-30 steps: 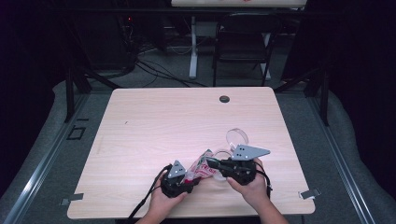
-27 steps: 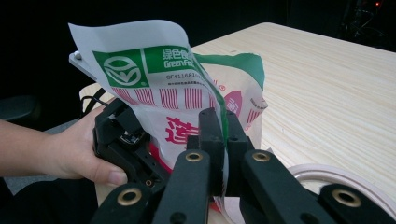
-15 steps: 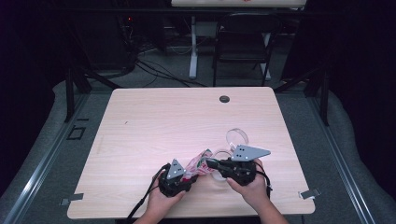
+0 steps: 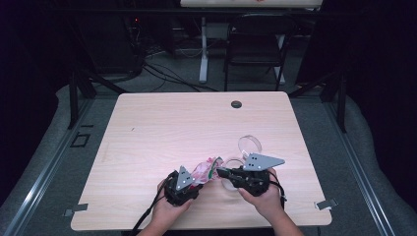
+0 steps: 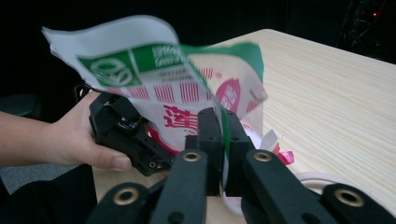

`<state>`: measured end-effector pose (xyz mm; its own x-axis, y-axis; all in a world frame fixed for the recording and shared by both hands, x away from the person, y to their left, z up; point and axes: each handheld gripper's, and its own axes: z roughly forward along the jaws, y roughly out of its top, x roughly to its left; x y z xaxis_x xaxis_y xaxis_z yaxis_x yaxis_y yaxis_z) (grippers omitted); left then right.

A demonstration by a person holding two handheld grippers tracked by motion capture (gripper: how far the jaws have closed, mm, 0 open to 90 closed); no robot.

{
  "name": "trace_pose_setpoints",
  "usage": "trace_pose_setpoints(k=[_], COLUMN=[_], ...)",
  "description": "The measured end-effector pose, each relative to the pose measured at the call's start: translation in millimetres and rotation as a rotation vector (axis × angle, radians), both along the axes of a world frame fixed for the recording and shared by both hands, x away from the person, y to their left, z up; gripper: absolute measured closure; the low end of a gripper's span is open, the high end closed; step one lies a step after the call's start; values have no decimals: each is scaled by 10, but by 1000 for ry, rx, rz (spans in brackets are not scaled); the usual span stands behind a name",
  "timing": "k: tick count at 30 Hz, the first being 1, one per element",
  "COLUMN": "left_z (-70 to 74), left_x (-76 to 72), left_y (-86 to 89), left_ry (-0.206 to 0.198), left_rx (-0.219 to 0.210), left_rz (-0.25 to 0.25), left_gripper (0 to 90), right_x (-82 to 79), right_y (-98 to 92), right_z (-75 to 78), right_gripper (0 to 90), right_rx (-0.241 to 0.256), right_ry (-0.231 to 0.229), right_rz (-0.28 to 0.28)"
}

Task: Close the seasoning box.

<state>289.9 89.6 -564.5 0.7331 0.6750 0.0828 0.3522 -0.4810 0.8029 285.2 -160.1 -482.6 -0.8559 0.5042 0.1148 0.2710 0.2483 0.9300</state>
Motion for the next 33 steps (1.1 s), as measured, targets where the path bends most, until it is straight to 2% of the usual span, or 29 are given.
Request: trace_pose_setpoints(k=[9,18,24,28,33], left_z=[27,67,98,118,147], left_x=[-17,9,16,36,62], left_y=[-8,46,72,81,89], left_ry=[-22,-34,-65,-74,-84], left_rx=[4,8,44,48,52], left_rz=[-6,17,26,28,30], left_gripper=[587,588,588,588,588], right_x=[-26,-34,-29,-45,-76], right_y=[47,-27,-99,-131,-167], right_z=[-7,40,69,83,100], right_gripper=[770,686,640,630,612], right_rx=[-38,-15,2,1,-23], right_ry=[-23,-42,-49,-64,-94], right_rz=[8,-10,-16,-21,-33])
